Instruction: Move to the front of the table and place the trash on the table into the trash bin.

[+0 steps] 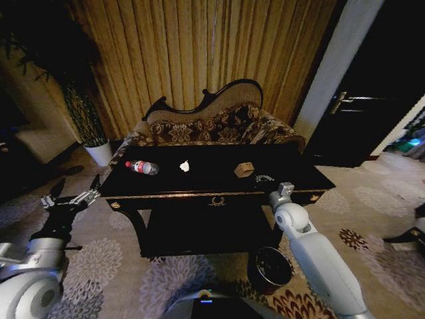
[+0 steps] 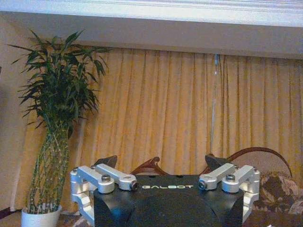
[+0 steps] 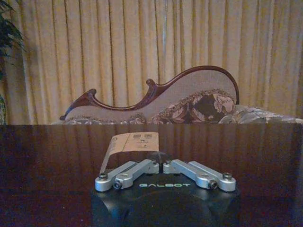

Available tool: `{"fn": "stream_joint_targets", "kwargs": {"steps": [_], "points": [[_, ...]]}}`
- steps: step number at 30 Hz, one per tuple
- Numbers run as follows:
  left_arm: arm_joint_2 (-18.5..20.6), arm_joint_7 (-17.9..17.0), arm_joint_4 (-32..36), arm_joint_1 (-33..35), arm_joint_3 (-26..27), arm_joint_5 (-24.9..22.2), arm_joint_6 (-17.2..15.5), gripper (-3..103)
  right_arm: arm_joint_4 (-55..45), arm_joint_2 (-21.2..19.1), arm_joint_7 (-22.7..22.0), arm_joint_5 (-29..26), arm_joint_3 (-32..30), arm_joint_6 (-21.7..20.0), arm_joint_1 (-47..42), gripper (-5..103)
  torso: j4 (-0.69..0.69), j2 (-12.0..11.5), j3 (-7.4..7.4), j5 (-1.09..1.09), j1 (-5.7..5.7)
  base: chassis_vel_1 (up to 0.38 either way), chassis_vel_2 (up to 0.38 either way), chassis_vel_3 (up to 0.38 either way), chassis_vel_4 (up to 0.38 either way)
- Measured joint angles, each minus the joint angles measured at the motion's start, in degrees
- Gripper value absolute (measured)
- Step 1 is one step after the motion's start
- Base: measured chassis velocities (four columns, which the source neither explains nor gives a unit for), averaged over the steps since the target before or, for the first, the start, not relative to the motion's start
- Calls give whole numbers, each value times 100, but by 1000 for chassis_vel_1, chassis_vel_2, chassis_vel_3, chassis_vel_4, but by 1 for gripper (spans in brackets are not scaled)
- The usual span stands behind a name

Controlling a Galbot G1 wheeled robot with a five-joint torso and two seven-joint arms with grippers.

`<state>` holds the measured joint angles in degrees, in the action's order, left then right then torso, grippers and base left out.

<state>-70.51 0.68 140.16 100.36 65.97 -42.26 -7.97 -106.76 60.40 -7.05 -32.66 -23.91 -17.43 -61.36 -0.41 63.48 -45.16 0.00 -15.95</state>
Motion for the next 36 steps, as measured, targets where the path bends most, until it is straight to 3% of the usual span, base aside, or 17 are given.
{"fn": "stream_joint_targets", "kwargs": {"steps": [15, 36], "points": [[20, 4, -24, -5, 22, -24, 2, 100, -154, -24, -8, -356, -175, 281, -13, 0, 0, 0, 0, 0, 0, 0, 0, 0, 0], [63, 3, 7, 7, 43, -43, 2, 100, -418, -146, -169, -622, -495, 306, 25, 0, 0, 0, 0, 1, 0, 0, 0, 0, 0]]}}
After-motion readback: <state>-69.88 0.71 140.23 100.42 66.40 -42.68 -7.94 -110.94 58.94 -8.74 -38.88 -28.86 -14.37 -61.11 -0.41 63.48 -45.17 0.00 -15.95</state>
